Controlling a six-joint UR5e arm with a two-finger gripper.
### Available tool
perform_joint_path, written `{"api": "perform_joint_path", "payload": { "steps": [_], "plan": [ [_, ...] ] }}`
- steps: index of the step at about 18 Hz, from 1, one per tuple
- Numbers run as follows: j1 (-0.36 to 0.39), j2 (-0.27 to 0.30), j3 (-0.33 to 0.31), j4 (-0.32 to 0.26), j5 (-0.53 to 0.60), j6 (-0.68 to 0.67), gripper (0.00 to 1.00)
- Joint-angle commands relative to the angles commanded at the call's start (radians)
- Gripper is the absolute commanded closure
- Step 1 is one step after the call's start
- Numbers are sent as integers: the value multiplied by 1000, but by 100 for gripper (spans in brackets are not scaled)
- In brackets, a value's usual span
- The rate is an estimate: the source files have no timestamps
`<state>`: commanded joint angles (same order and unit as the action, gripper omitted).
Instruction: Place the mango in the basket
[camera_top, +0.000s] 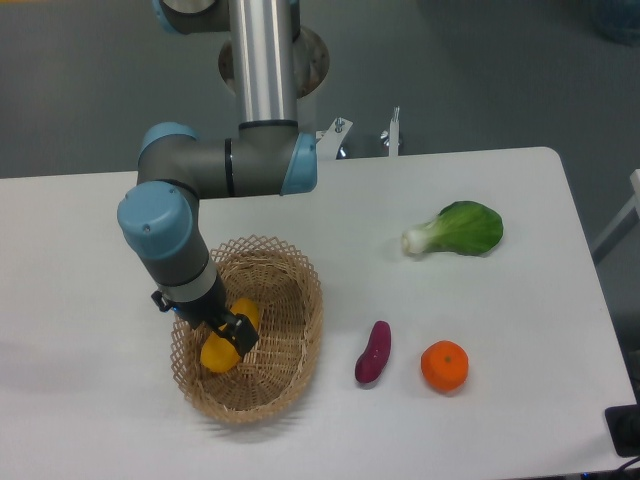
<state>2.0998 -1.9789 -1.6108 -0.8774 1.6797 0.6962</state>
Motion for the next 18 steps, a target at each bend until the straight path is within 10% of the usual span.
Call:
{"api": "perform_joint_path", "payload": {
  "steps": [18],
  "plan": [
    [356, 140, 112, -353, -135, 545, 0]
  ]
}}
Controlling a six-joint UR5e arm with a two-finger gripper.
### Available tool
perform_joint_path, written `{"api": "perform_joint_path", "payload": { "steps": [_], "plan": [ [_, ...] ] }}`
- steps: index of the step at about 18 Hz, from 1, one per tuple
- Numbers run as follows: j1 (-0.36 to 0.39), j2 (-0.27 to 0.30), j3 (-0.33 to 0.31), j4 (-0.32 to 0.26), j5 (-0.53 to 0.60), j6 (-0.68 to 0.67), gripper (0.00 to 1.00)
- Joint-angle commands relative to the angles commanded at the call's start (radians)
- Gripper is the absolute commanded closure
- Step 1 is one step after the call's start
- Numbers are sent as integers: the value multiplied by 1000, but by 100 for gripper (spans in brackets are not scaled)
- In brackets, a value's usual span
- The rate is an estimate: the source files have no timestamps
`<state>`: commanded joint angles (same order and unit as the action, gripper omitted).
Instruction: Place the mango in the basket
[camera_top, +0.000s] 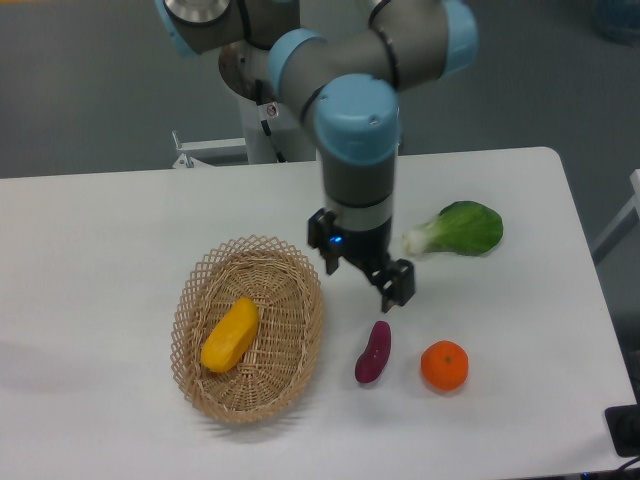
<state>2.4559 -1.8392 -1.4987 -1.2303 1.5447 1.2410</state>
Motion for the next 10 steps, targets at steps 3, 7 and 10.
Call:
{"api": "perform_joint_path", "payload": {
  "steps": [3, 7, 10],
  "plan": [
    [2, 0, 2, 2, 2, 0, 0],
    [2, 0, 2, 2, 2, 0, 0],
    [6, 0, -2, 2, -2, 3, 0]
  ]
}}
